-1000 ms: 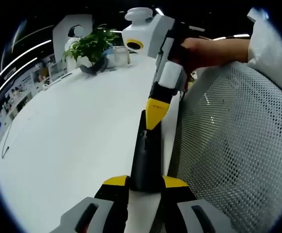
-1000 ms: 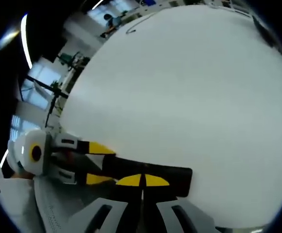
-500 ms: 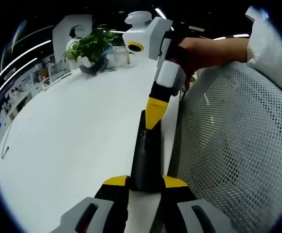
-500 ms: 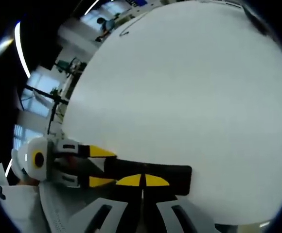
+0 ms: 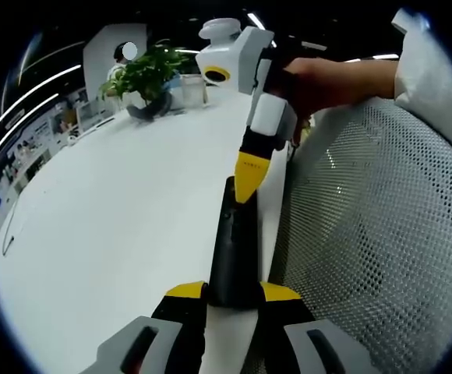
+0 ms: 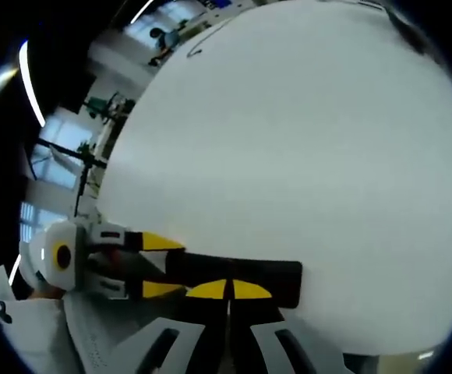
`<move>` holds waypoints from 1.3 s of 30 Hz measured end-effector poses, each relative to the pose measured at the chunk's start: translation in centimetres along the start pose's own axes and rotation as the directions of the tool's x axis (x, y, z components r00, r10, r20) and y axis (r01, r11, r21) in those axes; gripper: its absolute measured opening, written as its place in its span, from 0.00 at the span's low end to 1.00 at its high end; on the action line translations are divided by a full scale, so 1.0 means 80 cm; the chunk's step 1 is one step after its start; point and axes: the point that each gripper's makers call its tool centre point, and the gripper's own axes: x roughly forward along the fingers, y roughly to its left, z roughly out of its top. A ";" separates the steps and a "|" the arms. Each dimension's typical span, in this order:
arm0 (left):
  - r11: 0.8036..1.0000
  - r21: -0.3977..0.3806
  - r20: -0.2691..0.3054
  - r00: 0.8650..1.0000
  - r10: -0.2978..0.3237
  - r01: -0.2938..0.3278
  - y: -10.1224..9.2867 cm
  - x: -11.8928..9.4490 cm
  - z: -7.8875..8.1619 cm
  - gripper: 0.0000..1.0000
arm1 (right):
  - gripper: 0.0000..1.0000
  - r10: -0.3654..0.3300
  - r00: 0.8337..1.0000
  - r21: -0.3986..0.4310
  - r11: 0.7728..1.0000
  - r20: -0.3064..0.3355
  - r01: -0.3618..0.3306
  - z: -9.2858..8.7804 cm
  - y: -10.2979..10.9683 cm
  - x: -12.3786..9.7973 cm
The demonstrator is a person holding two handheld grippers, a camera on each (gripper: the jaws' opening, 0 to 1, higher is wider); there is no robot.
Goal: Press the specified remote control buttons in sequence, fully releasing each button before pressing the next.
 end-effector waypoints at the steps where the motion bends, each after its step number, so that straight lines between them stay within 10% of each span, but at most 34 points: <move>1: 1.000 0.000 0.000 1.000 0.000 0.000 0.000 0.000 0.000 0.25 | 0.00 -0.001 1.000 0.001 1.000 -0.001 0.001 0.000 0.000 0.000; 26: 1.000 -0.001 -0.001 1.000 0.002 -0.002 0.000 0.000 0.000 0.25 | 0.00 -0.045 0.999 0.033 0.998 -0.023 0.046 -0.008 -0.012 -0.004; 39: 1.000 -0.008 0.003 1.000 0.005 -0.005 0.001 0.000 0.000 0.25 | 0.00 -0.118 0.992 -0.083 0.990 -0.034 0.115 -0.011 -0.011 -0.001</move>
